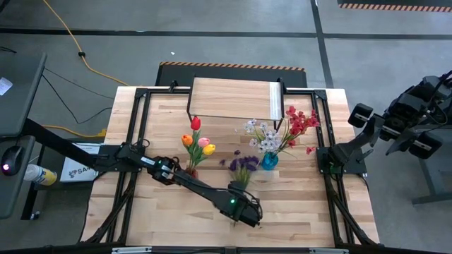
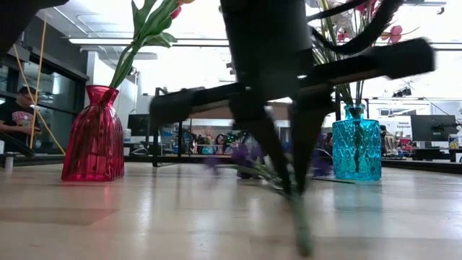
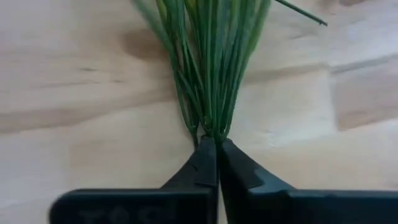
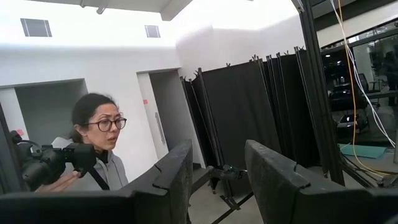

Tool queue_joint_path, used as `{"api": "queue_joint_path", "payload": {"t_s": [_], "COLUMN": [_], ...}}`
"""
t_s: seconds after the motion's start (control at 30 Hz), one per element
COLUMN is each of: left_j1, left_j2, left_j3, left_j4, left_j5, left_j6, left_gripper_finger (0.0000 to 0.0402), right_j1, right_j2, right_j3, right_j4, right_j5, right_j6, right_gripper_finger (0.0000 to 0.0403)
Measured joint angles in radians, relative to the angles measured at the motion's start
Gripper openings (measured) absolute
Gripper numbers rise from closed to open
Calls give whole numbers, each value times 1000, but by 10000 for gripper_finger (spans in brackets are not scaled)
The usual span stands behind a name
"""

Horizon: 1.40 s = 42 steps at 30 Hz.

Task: Pick and place flowers into a vace then onto a shelf
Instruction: Put the violet flowers into the blue vase

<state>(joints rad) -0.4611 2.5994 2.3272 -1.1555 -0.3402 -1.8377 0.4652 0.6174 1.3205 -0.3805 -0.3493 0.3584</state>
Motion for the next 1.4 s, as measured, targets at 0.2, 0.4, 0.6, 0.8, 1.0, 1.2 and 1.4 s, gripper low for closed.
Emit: {"api": "queue_joint_path", "payload": {"t_s": [0.2,0.4,0.6,0.8,1.0,1.2,1.4], "left_j1": [-11,-28,-69,-113,-160,-169,-178], "left_j2": [14,-5,-37,-63,-107,-141,-180], "left_j3": [2,0,-4,26,25,27,29], "left_j4": [80,81,60,27,28,-18,-16], "left_j5": [-17,-44,-26,-16,-121,-201,-222], "left_j6": [-2,-16,-34,-63,-83,-82,-13], "left_gripper_finger": [20,20,20,20,20,20,20], "right_j1": [0,0,0,0,0,0,0], "right_j2": [0,0,0,0,0,2,15], "right_j3": [0,0,0,0,0,0,0], "right_j4": [0,0,0,0,-4,-4,-5], "right_j5": [1,2,0,0,1,2,4], "right_j6": [-1,-1,-1,-1,-36,-50,-50], "right_gripper_finger": [139,139,139,139,139,139,139]}}
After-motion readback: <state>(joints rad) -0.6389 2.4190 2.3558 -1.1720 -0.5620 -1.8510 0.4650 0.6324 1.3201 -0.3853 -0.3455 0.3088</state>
